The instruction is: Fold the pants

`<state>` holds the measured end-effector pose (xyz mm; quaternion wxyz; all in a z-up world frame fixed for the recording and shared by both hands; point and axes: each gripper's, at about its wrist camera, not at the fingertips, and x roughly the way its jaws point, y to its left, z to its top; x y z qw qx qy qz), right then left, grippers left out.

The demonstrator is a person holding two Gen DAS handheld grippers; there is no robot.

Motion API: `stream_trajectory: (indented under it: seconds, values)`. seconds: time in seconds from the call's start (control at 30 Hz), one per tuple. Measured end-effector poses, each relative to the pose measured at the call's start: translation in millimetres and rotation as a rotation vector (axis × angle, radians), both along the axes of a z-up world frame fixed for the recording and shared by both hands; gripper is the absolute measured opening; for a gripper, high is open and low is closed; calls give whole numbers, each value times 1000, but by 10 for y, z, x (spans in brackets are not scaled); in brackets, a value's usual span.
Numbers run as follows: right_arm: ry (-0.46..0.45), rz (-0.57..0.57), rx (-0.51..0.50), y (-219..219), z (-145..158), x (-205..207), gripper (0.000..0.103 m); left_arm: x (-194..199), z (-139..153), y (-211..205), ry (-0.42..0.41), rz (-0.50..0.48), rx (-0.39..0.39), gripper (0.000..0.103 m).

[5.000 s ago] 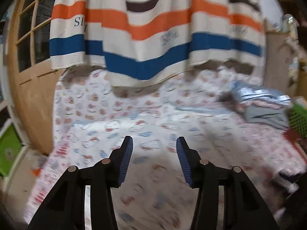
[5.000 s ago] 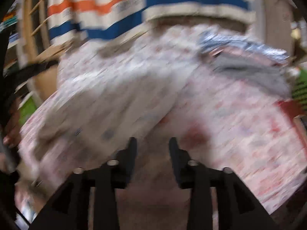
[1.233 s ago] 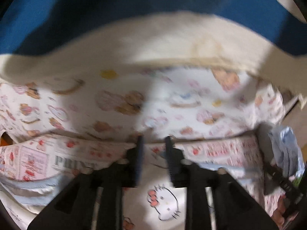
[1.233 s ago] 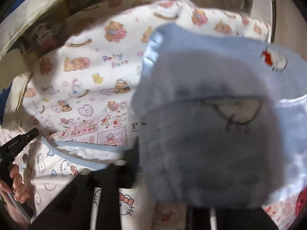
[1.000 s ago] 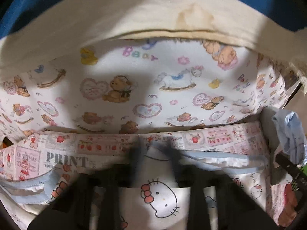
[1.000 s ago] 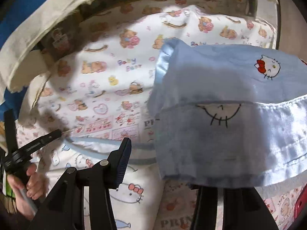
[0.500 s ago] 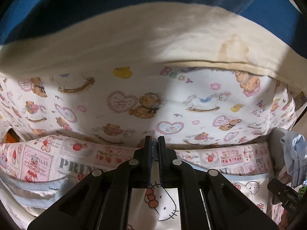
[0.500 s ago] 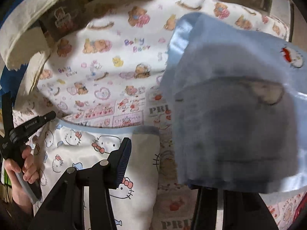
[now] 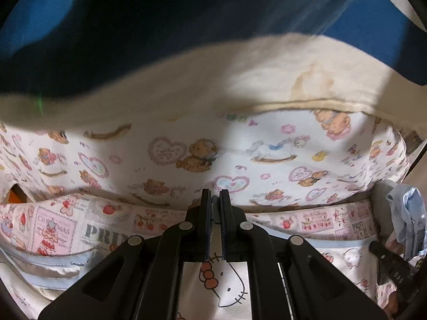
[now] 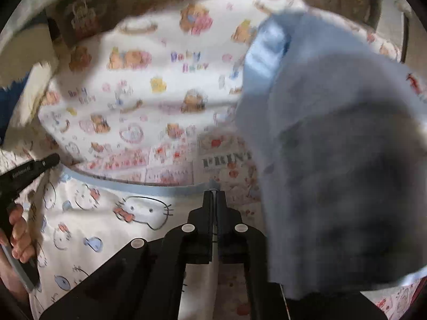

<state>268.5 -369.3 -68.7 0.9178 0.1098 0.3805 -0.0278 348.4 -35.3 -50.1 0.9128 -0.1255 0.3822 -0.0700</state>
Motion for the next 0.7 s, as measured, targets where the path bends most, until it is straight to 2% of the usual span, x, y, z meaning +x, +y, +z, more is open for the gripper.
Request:
stream_trajectory:
  seconds: [0.17,0.33,0.4,0.43,0.47,0.5,0.53,0.57,0.6,0.7]
  values:
    - [33,-28,-1,-83,-38,60,1,48,-65,-70,47,-10,14,6]
    - [67,-32,-9,-87,-97,113,1,41,-62,-117,44,-8,42,10]
    - [71,-18,-12,-91,-69,107,2,21,-64,-161,43,-20,49,24]
    - [60,-15,-15,-81,-41,71,2,-1,-22,-184,35,-25,55,27]
    - [48,-16,-18,-84,-8,47,7,-26,12,-206,25,-25,65,35]
    - [35,-22,-25,-85,28,26,14,-61,50,-225,18,-30,71,49]
    - [19,-22,-28,-92,65,-50,19,-128,116,-233,10,-38,66,56]
    - [0,-17,-26,-97,116,-102,29,-173,161,-241,2,-48,57,61]
    - [-14,-14,-24,-117,162,-145,34,-212,210,-256,-4,-63,55,61]
    - [-60,-8,-20,-130,308,-265,34,-363,374,-253,-26,-79,40,62]
